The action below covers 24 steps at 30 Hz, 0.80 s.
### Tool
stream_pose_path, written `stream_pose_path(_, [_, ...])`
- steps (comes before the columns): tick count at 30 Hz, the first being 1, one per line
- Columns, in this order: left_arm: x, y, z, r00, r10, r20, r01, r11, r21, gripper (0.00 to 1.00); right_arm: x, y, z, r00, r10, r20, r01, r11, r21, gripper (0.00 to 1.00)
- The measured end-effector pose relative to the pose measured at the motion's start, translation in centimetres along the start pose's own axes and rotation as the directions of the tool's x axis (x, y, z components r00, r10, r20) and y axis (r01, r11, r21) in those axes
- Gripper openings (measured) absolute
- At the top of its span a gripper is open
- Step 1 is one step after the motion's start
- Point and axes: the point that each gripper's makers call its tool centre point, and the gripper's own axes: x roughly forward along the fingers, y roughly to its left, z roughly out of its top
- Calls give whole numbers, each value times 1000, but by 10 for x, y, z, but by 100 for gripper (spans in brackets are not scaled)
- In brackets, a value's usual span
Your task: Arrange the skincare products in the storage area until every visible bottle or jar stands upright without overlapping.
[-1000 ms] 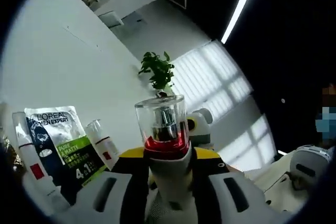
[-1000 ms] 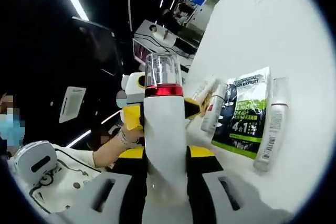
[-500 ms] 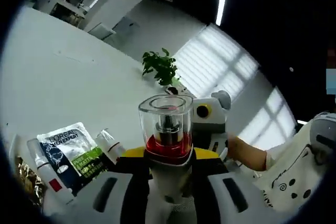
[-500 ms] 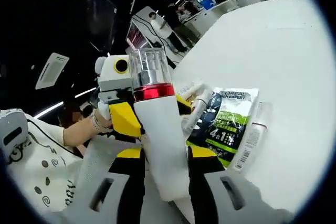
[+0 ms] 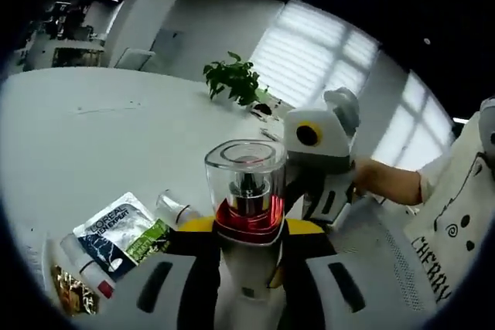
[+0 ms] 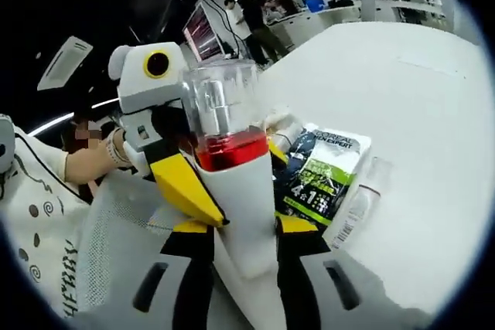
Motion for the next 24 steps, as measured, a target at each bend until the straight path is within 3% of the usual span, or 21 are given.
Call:
stream_pose_path(19, [15,7,-7,999,41,-12,-40,993,112,23,3,-31,-8,990,-128,-59,119,984,-130,30])
stream_pose_path(24, [16,8,-6,999,47,-12,-45,992,121,23,3,-31,-6,990,-129,-58,120,983,-135,30])
